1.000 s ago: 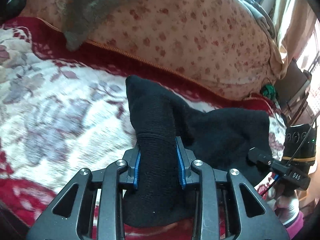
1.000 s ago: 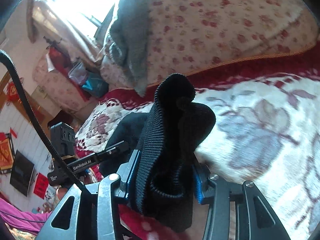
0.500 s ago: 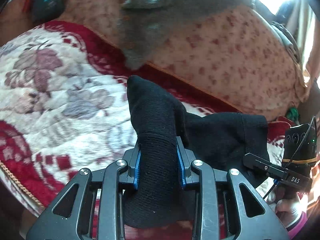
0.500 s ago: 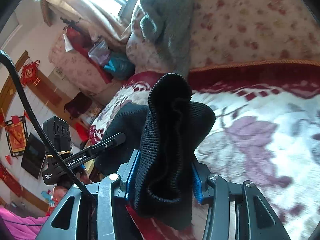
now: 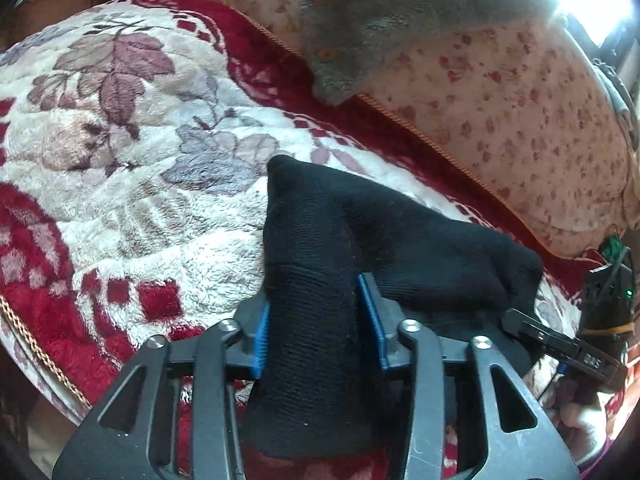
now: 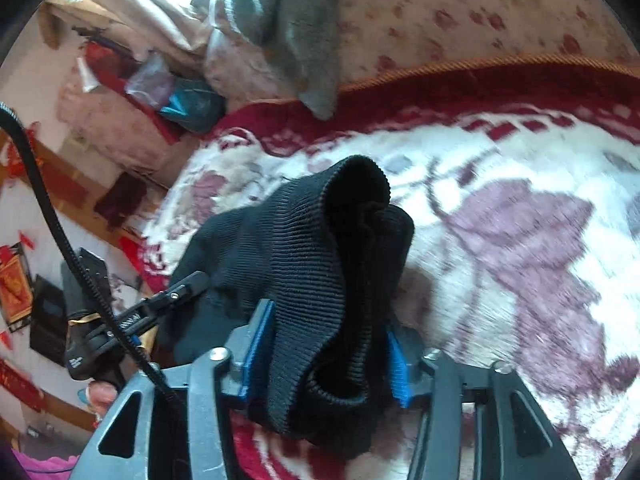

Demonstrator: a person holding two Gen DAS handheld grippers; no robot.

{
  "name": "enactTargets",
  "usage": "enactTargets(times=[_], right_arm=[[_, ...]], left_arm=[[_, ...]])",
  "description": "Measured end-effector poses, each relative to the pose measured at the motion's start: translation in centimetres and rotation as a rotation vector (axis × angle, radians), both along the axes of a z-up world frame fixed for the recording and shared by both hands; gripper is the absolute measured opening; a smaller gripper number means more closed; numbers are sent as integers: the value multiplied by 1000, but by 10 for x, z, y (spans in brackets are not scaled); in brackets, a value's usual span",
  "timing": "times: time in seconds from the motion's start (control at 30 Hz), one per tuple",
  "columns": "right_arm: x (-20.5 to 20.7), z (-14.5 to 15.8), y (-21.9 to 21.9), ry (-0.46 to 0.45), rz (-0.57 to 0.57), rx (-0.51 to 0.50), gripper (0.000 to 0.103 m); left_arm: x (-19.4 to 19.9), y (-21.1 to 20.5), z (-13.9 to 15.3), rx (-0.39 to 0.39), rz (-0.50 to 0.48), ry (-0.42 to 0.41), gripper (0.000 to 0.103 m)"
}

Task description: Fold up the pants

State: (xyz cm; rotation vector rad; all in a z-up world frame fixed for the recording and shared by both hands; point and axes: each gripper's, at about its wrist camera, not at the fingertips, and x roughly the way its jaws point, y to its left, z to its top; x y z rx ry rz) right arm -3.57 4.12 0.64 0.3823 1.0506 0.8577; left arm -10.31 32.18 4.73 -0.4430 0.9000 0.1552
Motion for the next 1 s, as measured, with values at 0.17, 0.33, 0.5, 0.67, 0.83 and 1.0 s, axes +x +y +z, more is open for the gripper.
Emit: enactTargets(times=[0.17, 0.33, 0.5, 0.67, 0.83, 1.0], right_arm=[[-6, 14, -4, -40, -2, -70, 58], [-21, 46, -9, -146, -8, -94, 58], [-35, 73, -6, -212, 12, -58, 58], [-51, 92, 7, -279, 33, -49, 58], [-64, 102, 15, -356, 50, -75, 58], [-73, 105, 15, -380, 69, -63, 58]], left_arm=[[-4, 0, 5, 59, 27, 15, 58], [-15, -11, 22, 182, 67, 5, 58], [-27, -32, 44, 287, 80, -47, 58], [-39, -51, 62, 353, 92, -92, 58], [-47, -65, 72, 382, 94, -114, 58], [-53, -74, 77, 402, 100, -129, 58]])
